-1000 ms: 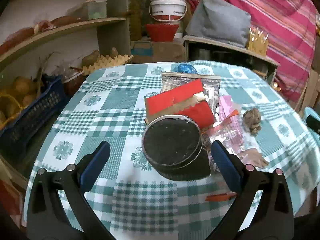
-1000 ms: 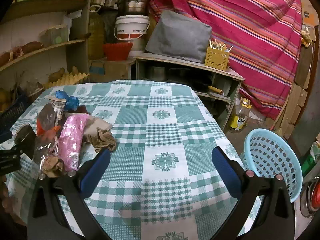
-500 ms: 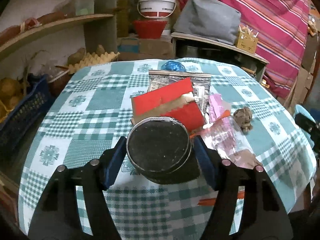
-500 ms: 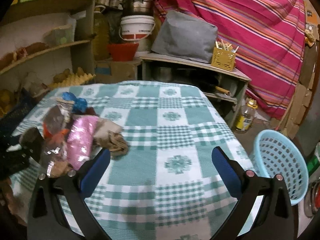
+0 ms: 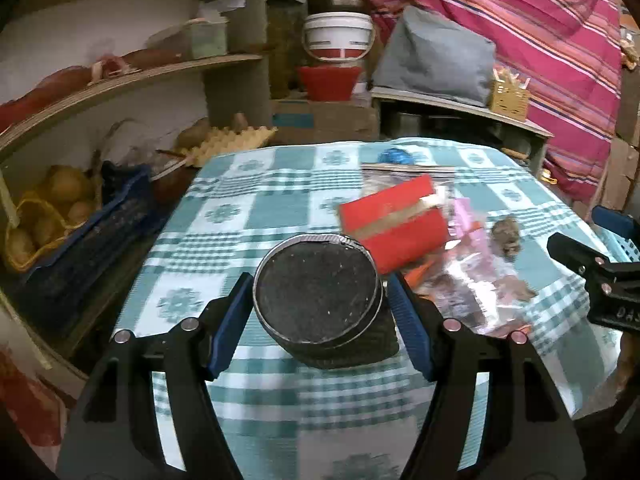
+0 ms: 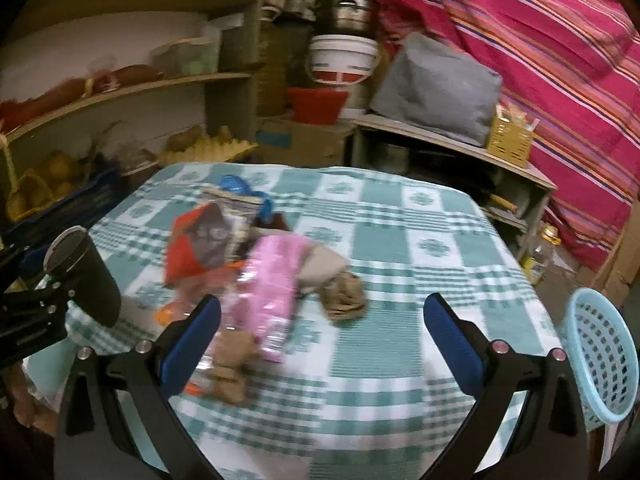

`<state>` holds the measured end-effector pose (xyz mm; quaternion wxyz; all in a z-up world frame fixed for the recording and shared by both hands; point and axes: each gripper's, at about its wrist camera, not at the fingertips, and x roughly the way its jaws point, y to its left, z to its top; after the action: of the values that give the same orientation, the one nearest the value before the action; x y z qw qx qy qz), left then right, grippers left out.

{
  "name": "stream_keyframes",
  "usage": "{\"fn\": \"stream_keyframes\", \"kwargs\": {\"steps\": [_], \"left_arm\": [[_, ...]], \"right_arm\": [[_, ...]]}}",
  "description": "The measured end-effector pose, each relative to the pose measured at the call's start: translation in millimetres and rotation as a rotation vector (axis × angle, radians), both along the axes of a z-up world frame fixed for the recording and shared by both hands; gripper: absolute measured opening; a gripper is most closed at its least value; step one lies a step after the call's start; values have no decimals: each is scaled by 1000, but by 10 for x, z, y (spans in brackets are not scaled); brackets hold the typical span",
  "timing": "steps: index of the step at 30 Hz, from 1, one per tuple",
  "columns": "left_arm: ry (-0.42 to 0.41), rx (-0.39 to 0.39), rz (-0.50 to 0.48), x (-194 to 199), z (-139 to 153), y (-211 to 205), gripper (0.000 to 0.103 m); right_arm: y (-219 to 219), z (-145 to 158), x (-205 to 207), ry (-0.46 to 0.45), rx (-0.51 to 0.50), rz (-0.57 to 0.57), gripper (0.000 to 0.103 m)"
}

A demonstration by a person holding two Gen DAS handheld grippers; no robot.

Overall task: Collect trash
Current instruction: 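Grasp the clear plastic bag with the right tool and lift it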

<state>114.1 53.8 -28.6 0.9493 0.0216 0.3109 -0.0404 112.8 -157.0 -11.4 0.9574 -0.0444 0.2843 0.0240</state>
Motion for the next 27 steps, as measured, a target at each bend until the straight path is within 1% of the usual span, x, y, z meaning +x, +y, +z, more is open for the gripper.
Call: {"fn": "stream_keyframes", "kwargs": {"steps": [2,4,6,8,11,14,18,20,22,23,24,26,27], "left_arm": [[3,-9,12,1,-2,88,67],[-3,1,31,-10,0,153,67],[-8,13,43,-16,9,213,67],[-13,5,47,-40,24,261,67],[-12,-13,59,-49,32,367,67],[7,-26,70,-20,-2,437,67],[17,-33,87,10,-32,520,67],[22,-44,95,28,-43,564,67],[25,-48,103,43,-56,587,67],[26,-49,105,51,-64,594,67],[25,-49,108,59,-66,600,67],[24,-49,109,60,-66,599,67],[22,-48,107,59,-62,591,67]], "right_arm": [[128,-23,32,17,-6,29,99],[253,-61,76,40,-12,59,99],[329,-87,105,56,-19,72,99],[433,-121,145,79,-30,86,99],[563,-174,204,103,-57,90,99],[644,-224,268,126,-82,85,99],[728,-300,343,152,-146,72,97],[738,-317,379,166,-159,72,88],[751,-328,404,178,-168,77,83],[765,-342,421,188,-176,83,77],[776,-353,428,194,-180,89,73],[792,-377,446,207,-185,97,59],[795,-385,455,212,-185,98,55]]}}
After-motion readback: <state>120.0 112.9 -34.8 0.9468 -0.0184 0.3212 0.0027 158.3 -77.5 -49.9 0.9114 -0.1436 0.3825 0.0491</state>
